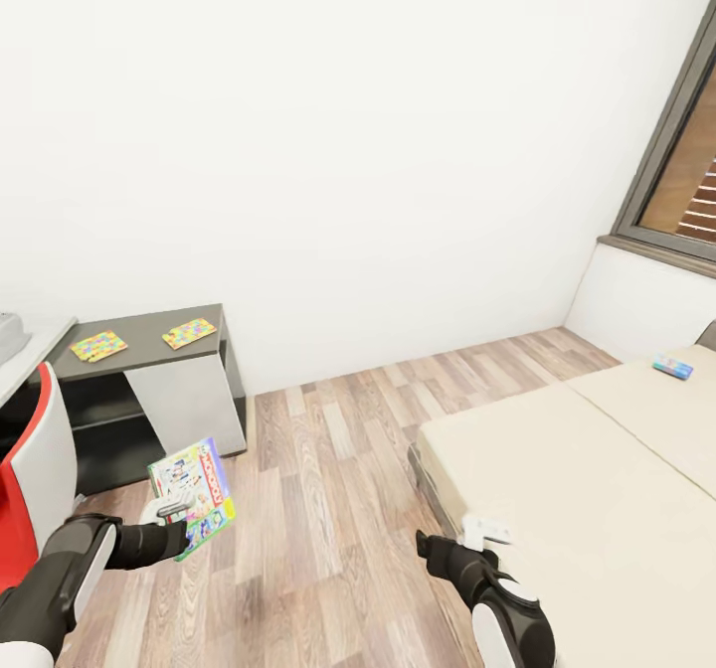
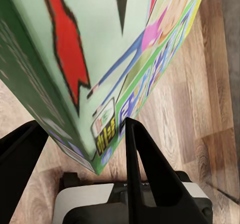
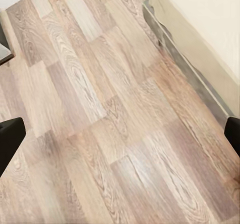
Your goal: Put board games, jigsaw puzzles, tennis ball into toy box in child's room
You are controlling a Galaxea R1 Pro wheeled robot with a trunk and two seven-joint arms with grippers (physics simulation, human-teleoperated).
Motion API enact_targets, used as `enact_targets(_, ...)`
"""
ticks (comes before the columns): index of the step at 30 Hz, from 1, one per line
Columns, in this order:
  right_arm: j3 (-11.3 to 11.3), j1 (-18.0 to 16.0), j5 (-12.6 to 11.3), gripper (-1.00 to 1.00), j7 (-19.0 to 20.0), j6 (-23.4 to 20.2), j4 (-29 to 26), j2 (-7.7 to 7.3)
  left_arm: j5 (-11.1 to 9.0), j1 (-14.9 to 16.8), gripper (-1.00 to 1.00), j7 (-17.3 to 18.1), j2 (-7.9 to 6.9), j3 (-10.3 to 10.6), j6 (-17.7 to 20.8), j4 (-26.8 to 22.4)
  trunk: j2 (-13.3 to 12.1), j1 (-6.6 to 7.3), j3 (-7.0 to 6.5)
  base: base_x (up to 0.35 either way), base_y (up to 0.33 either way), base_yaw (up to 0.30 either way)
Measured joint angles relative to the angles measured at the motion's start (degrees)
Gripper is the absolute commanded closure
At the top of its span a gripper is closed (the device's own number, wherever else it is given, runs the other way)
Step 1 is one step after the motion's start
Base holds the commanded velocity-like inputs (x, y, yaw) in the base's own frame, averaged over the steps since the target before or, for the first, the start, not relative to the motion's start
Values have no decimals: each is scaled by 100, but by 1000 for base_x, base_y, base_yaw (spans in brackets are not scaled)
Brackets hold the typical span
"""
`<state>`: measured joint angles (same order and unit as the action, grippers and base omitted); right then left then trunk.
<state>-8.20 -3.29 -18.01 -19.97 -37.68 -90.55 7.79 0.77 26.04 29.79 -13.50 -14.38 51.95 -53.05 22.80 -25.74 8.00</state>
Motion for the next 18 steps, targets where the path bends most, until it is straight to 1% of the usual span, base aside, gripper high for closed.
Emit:
enact_targets(4,-2,0,7,-100,-2,-4,1,9,-1,0,100,9,-4,-13,-11,0,0,0,-34,4,0,182)
enact_targets(6,-55,0,9,-100,-3,-2,1,12,-1,0,100,3,0,-16,-2,0,1,1,-50,100,42,187)
enact_targets(8,-172,0,15,-100,-6,1,3,12,0,0,100,-3,2,-18,5,0,1,2,-67,190,105,193)
enact_targets(12,-273,0,21,-100,-21,3,9,10,6,0,100,-10,-1,-19,9,-1,0,2,-93,233,137,174)
enact_targets(18,-311,0,18,-100,-25,14,13,4,9,0,100,-11,-5,-19,11,0,0,2,-105,259,158,48)
